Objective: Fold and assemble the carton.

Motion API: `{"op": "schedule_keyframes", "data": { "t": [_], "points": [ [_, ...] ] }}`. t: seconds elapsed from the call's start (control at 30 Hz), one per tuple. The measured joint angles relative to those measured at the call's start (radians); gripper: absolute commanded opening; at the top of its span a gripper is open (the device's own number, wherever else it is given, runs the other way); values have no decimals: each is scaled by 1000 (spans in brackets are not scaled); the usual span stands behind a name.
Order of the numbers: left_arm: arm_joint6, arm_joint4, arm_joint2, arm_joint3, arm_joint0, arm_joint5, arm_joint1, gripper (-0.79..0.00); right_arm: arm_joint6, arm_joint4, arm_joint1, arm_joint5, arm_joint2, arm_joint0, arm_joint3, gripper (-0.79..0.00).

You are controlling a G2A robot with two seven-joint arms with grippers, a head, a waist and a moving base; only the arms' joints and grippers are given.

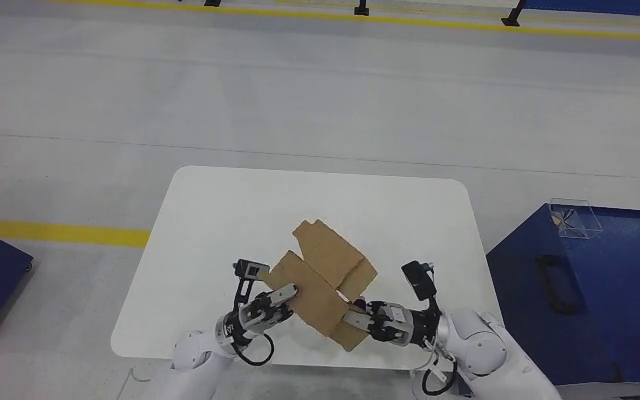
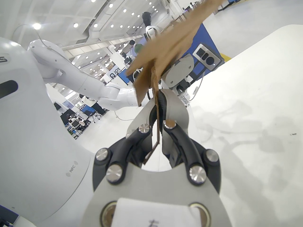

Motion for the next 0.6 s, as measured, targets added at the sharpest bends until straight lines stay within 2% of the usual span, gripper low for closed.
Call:
{"op": "schedule_keyframes", "data": {
  "t": [0.23, 0.3, 0.37, 0.43, 0.47, 0.6],
  "points": [
    [27, -48, -161, 118, 9, -28, 22, 0, 81, 12, 21, 80, 70, -6, -8, -785],
    [114, 51, -228, 168, -7, -115, 37, 0, 120, -9, 28, 103, 87, -11, -20, -785],
    [179, 177, -255, 225, -16, -181, 37, 0, 152, -40, 33, 127, 94, -16, -36, -785],
    [155, 211, -273, 251, -31, -158, 37, 0, 172, -72, 35, 144, 91, -19, -51, -785],
    [114, 190, -288, 251, -40, -116, 40, 0, 188, -102, 36, 154, 86, -18, -60, -785],
    [54, 52, -286, 153, -31, -55, 48, 0, 232, -214, 37, 175, 52, -13, -93, -785]
  ]
}}
